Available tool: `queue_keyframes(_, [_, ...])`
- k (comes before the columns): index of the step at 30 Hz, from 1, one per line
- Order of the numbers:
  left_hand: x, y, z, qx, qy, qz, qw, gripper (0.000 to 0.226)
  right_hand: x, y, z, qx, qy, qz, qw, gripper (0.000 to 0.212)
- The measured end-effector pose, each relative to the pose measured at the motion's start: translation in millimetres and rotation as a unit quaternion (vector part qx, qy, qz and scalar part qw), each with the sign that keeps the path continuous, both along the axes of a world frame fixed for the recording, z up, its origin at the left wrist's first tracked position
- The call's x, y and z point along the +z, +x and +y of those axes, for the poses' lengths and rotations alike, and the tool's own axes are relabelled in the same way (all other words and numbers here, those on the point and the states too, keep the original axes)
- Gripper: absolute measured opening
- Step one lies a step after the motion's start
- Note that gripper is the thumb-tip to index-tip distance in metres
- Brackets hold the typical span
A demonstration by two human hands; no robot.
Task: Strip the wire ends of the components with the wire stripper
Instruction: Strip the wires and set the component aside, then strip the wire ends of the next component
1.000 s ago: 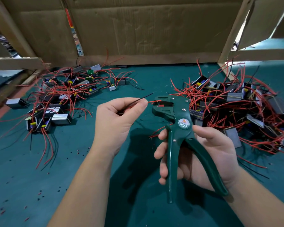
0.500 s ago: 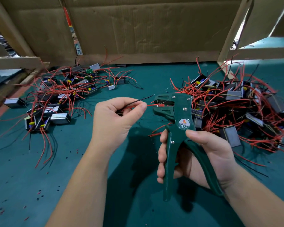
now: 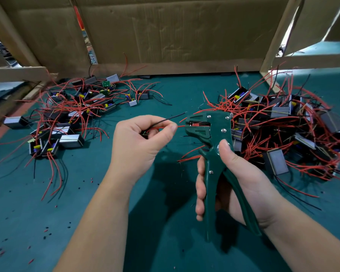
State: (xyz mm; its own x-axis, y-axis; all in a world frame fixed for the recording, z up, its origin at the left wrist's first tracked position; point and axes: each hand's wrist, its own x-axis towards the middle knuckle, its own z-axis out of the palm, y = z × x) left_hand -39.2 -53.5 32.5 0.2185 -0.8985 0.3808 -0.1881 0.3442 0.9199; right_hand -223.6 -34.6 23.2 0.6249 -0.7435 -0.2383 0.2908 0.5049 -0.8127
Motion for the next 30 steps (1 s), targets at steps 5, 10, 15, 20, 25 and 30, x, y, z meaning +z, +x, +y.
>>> queue_keyframes(5, [4.8,-2.1,3.9,-0.060,-0.029,-0.028,0.997,0.023,0.2,2.9,2.9,-0.055,0.014,0.015,0.998,0.054])
queue_keyframes(10, [0.2,-3.2,4.3,-0.079,-0.003,-0.112,0.991,0.024,1.7,0.2,-6.9,-0.086,0.027,-0.032,0.995,0.051])
queue_keyframes(15, [1.6,3.9,0.4,-0.024,0.005,-0.091,0.996,0.017,2.6,-8.9,-10.3,-0.076,0.027,-0.073,0.994,0.046])
queue_keyframes(20, [0.7,4.1,-1.1,-0.007,0.005,-0.109,0.994,0.010,-0.3,-5.5,-4.1,0.054,0.029,-0.078,0.995,0.054])
queue_keyframes(25, [-0.1,2.9,-1.6,-0.006,0.007,-0.113,0.994,0.009,-1.7,-3.4,-0.1,0.103,0.022,-0.104,0.989,0.047])
queue_keyframes(30, [0.6,5.1,-1.5,-0.008,0.003,-0.119,0.993,0.009,-1.1,-3.2,-0.5,0.078,0.015,-0.076,0.994,0.047])
